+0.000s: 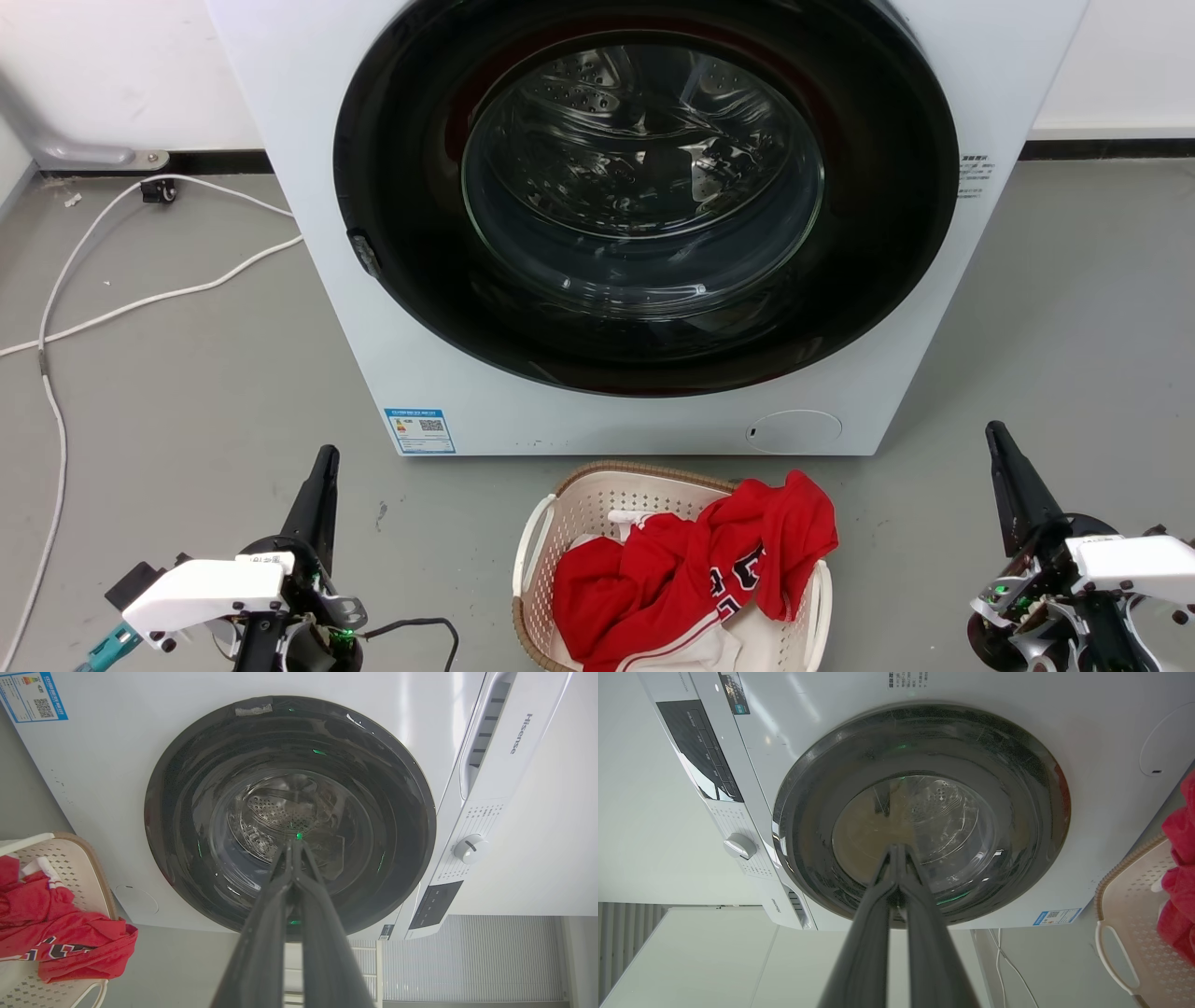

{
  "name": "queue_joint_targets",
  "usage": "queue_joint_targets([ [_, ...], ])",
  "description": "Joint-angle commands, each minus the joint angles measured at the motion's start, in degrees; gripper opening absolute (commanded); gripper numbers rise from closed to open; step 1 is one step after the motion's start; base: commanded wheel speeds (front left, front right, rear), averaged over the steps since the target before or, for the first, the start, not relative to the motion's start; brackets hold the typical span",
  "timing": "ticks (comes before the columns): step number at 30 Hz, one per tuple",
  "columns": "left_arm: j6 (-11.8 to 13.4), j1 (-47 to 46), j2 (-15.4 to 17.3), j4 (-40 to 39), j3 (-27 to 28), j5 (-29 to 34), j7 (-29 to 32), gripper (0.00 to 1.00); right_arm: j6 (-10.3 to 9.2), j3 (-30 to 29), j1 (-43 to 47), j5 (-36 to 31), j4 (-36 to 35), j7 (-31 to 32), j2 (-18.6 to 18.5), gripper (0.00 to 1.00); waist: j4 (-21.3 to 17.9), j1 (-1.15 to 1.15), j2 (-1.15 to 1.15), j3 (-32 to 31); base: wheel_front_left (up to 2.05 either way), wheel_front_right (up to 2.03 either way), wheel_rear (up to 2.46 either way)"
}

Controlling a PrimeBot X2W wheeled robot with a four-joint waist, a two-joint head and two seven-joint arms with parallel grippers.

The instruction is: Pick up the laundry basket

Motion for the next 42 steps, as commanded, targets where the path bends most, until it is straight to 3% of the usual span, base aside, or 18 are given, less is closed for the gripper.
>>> queue_joint_targets([
  [1,-0.2,-0.5,0.0,0.1,0.1,0.2,0.2,0.0,0.18,0.0,-0.7,-0.1,0.1,0.0,0.2,0.0,0.0,0.0,0.0,0.0,0.0,0.0,0.0],
  [14,-0.2,-0.5,0.0,0.1,0.1,0.2,0.2,0.0,0.18,0.0,-0.7,-0.1,0.1,0.0,0.2,0.0,0.0,0.0,0.0,0.0,0.0,0.0,0.0],
  [15,0.0,0.0,0.0,0.0,0.0,0.0,0.0,1.0,0.0,0.0,0.0,0.0,0.0,0.0,0.0,1.0,0.0,0.0,0.0,0.0,0.0,0.0,0.0],
  [28,0.0,2.4,-0.2,0.8,-0.7,0.9,-2.8,1.0,0.01,0.6,2.4,-2.5,1.1,-2.8,0.1,1.0,0.0,0.0,0.0,0.1,0.0,0.0,0.0],
  [42,0.0,3.1,-0.1,2.4,2.9,6.8,-6.4,1.0,0.03,-1.9,2.9,-14.5,1.6,-6.4,0.0,1.0,-0.1,0.0,0.0,0.2,0.0,0.0,0.0],
])
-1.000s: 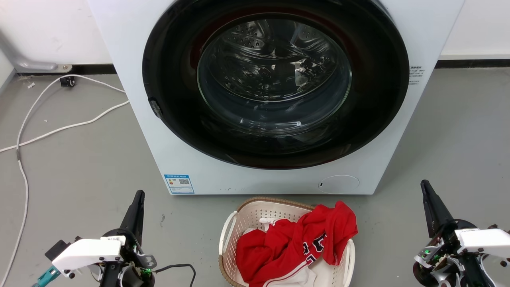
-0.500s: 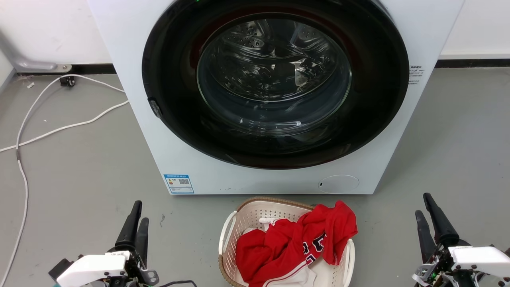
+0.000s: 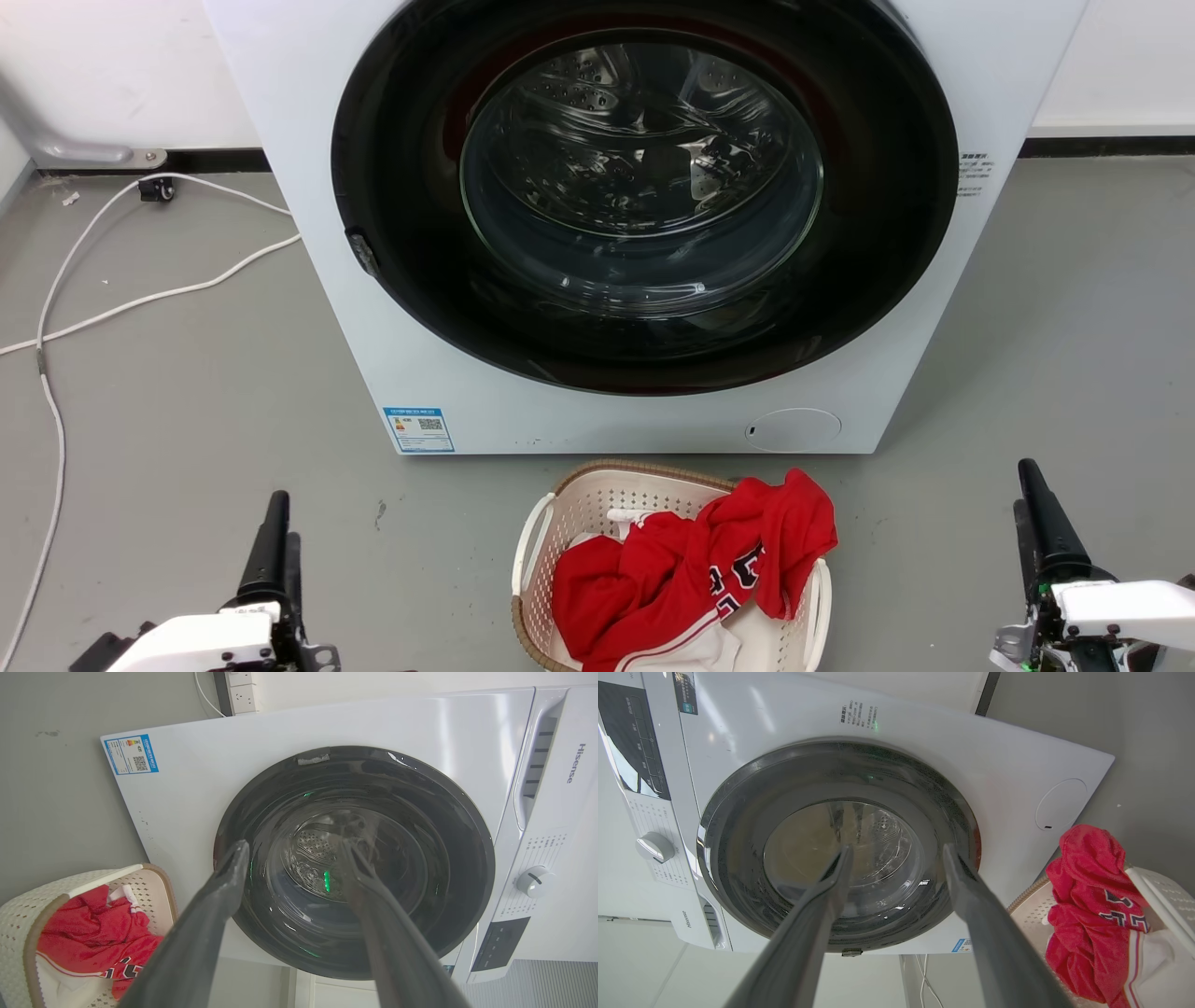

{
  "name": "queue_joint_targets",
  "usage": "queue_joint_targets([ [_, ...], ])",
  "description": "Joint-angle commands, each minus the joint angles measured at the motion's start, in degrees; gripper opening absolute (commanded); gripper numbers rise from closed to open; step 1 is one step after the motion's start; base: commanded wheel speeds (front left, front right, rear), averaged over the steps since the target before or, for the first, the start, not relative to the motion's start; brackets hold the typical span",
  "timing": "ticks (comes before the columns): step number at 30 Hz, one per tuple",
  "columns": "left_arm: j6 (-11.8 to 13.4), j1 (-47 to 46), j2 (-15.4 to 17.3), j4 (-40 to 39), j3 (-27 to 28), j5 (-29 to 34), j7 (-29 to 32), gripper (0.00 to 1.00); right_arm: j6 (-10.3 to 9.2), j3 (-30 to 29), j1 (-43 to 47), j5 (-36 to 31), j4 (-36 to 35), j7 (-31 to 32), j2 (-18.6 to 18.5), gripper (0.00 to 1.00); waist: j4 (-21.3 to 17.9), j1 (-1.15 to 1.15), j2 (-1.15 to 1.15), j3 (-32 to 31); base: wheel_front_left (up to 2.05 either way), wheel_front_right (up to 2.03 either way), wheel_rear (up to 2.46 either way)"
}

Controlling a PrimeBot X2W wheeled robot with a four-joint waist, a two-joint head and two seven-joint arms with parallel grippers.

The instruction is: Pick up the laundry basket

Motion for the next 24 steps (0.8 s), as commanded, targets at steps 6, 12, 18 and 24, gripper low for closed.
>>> queue_joint_targets([
  [6,-0.1,-0.2,0.2,-1.6,3.2,6.1,-1.7,1.0,0.05,-1.3,-0.4,-10.4,-2.7,-1.7,-0.2,1.0,0.1,0.0,0.0,0.2,0.0,0.0,0.0],
  [12,-0.1,0.2,0.2,-4.4,5.0,13.1,-3.0,1.0,0.06,-1.1,-0.3,-21.4,-6.3,-3.0,-0.3,1.0,0.1,0.0,0.0,0.3,0.0,0.0,0.0],
  [18,-0.1,0.9,0.3,-8.1,4.4,20.6,-4.2,1.0,0.07,0.8,0.1,-32.1,-9.9,-4.2,-0.3,1.0,0.1,0.0,0.0,0.6,0.0,0.0,0.0],
  [24,0.1,2.5,0.3,-11.5,1.4,28.4,-5.4,1.0,0.08,2.7,0.7,-40.9,-12.5,-5.4,-0.3,1.0,0.1,0.0,0.0,0.8,0.0,0.0,0.0],
])
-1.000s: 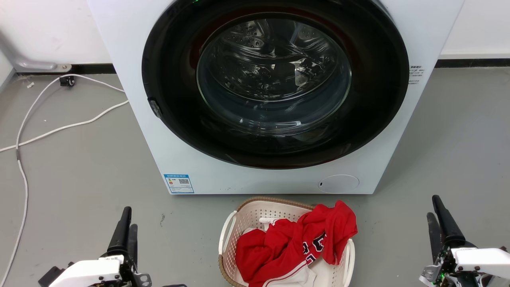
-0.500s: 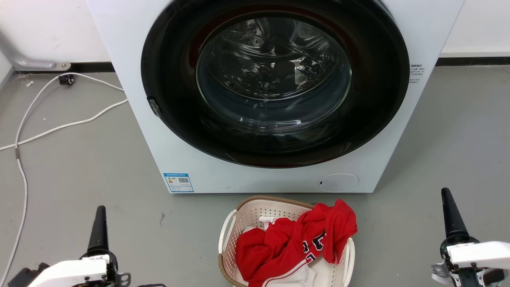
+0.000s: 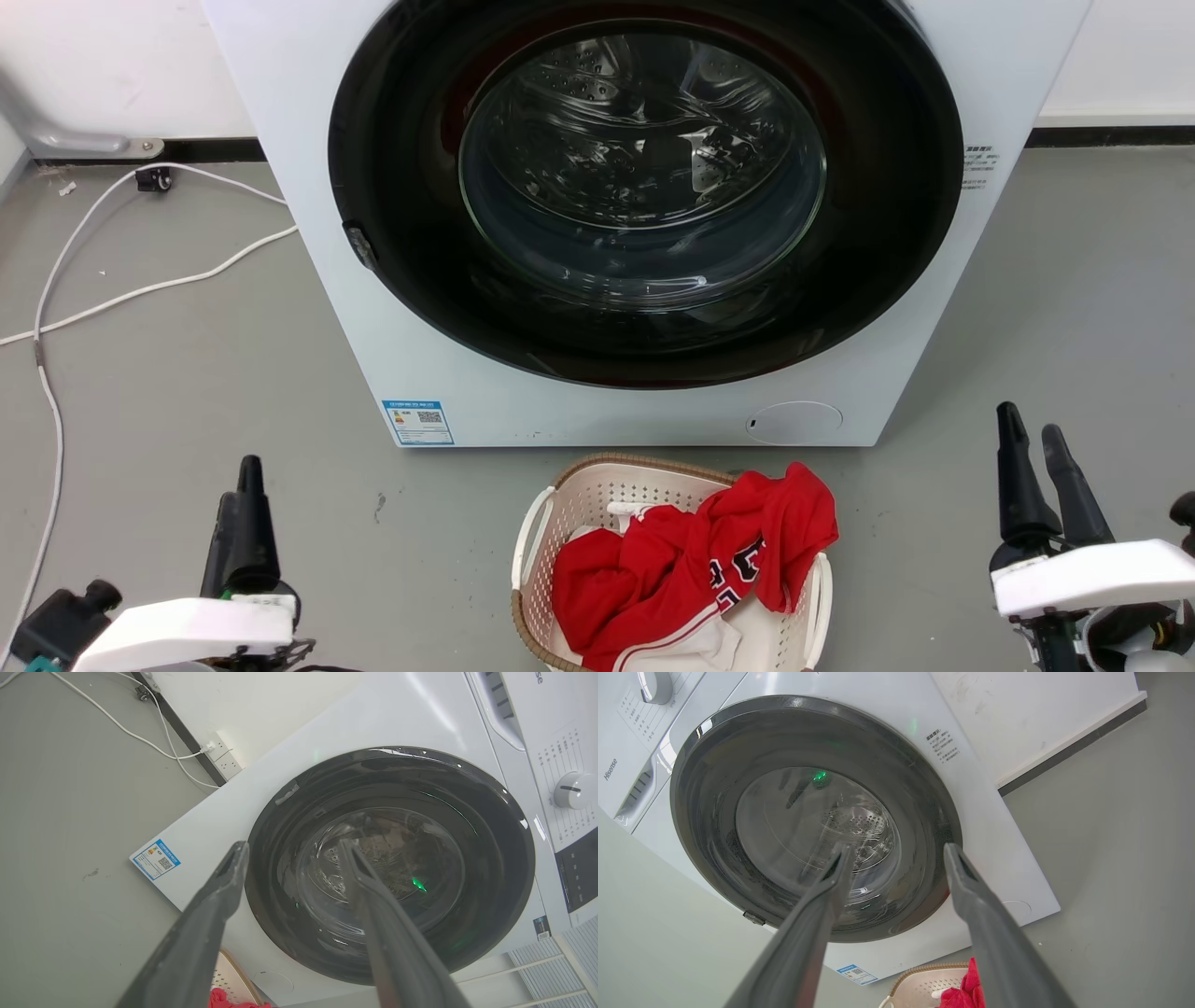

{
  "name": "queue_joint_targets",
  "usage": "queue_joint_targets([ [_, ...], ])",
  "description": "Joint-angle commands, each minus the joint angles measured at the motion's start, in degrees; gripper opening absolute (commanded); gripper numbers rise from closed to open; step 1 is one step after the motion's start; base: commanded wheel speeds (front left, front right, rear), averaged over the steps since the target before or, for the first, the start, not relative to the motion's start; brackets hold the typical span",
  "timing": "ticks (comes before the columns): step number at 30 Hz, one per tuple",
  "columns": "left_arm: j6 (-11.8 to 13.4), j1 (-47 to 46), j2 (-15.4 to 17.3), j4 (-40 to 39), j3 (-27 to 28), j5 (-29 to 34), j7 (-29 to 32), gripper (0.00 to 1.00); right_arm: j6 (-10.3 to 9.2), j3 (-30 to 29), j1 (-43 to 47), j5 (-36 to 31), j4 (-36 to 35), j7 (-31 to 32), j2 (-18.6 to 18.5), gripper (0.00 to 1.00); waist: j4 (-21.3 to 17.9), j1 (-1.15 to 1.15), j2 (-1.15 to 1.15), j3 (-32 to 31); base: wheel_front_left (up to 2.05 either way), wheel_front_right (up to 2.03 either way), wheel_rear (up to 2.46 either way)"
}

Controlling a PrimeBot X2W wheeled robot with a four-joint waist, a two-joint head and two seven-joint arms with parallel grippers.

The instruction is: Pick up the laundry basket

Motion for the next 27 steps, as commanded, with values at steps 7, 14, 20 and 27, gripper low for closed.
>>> queue_joint_targets([
  [7,0.9,1.2,0.3,-5.2,-5.1,13.3,-1.7,1.0,0.08,1.7,0.7,-10.1,-2.8,-1.8,-0.3,1.0,0.0,0.0,0.0,0.3,0.0,0.0,0.0],
  [14,1.8,1.5,0.3,-6.9,-9.5,22.9,-3.0,1.0,0.09,1.1,1.5,-15.5,-2.2,-2.9,-0.3,1.0,-0.1,0.0,0.0,0.7,0.0,0.0,0.0],
  [20,2.8,1.9,0.3,-7.6,-11.8,29.2,-3.9,1.0,0.1,1.5,2.1,-19.9,-0.1,-3.9,-0.3,1.0,-0.3,0.0,0.0,0.8,0.0,0.0,0.0],
  [27,3.6,2.7,1.0,-7.8,-14.7,35.5,-5.0,1.0,0.1,1.1,2.1,-24.8,1.6,-4.9,-0.3,1.0,-0.5,0.0,0.0,0.9,0.0,0.0,0.0],
])
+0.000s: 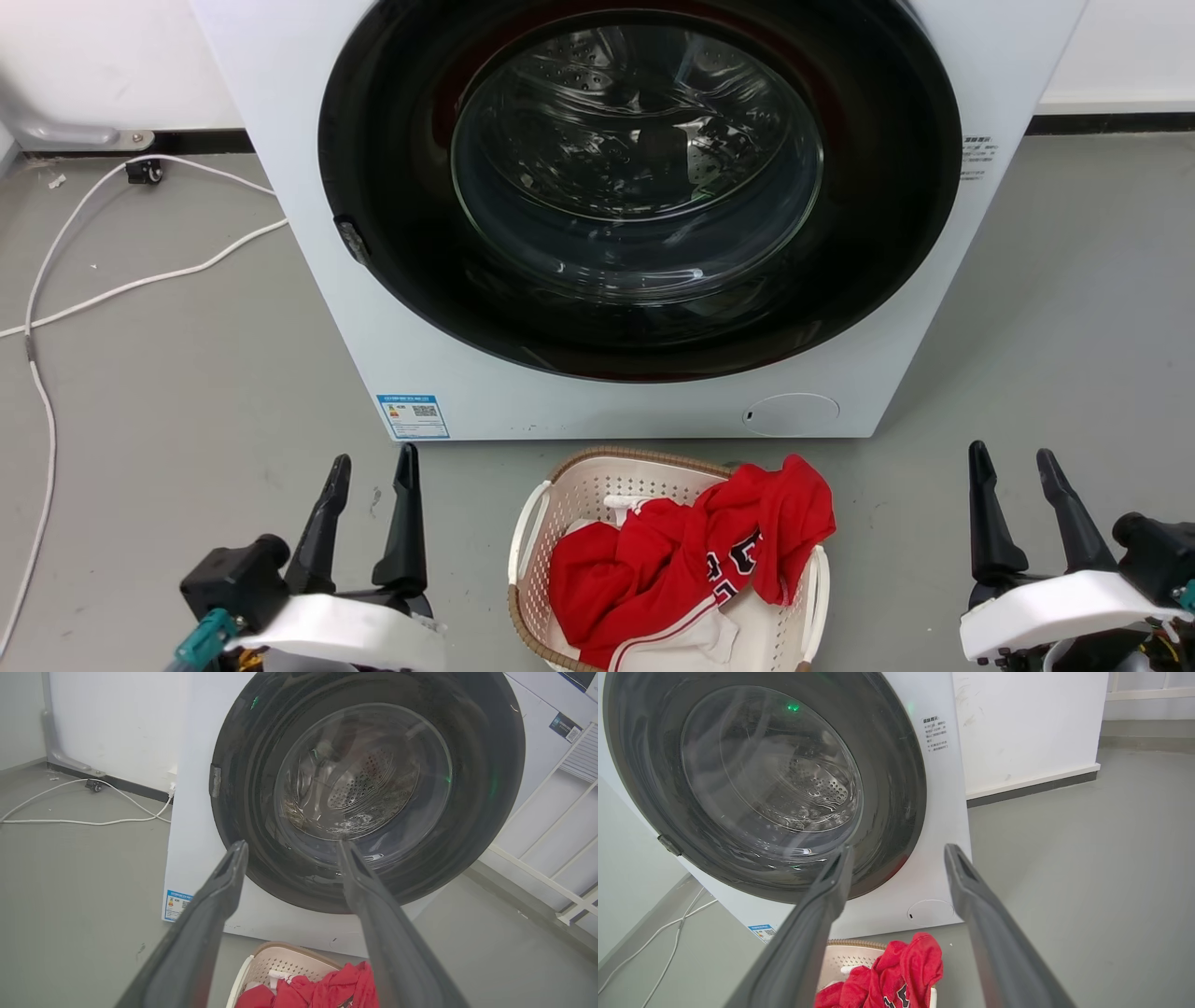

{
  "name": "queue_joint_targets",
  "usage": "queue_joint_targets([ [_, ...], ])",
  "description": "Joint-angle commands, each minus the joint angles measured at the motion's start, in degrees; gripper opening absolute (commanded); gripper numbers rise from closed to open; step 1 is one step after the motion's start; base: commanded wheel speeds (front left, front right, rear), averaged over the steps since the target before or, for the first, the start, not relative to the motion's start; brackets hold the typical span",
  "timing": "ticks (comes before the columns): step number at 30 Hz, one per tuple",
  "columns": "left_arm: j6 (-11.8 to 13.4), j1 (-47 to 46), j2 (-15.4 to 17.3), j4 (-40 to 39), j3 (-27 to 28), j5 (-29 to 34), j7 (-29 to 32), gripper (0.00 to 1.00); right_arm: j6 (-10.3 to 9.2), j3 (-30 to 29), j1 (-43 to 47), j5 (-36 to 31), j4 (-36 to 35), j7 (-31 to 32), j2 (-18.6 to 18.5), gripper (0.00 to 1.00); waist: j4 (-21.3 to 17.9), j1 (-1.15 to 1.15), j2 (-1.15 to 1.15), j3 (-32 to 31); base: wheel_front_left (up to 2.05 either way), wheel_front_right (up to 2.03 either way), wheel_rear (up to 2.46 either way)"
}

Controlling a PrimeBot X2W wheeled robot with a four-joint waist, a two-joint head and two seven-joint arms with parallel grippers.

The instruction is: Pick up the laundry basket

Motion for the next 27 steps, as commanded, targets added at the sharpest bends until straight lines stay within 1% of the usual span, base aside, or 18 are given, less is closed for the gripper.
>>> queue_joint_targets([
  [1,0.5,0.4,0.7,-0.6,-0.9,2.2,-0.6,1.0,0.08,-0.1,0.2,-2.1,0.0,-0.7,-0.3,1.0,0.0,0.0,0.0,0.0,0.0,0.0,0.0],
  [9,2.4,0.7,2.3,0.4,-5.0,6.8,-1.7,1.0,0.09,-0.2,0.3,-6.9,1.5,-1.8,-0.3,1.0,-0.1,0.0,0.0,0.4,0.0,0.0,0.0],
  [22,5.1,1.2,3.9,1.0,-8.4,12.9,-3.3,1.0,0.1,0.1,0.6,-12.6,3.0,-3.4,-0.3,1.0,-0.3,0.0,0.0,0.7,0.0,0.0,0.0],
  [27,5.5,1.6,4.4,0.9,-9.6,14.9,-3.9,1.0,0.11,0.4,1.0,-14.7,3.3,-4.0,-0.3,1.0,-0.4,0.0,0.0,0.6,0.0,0.0,0.0],
])
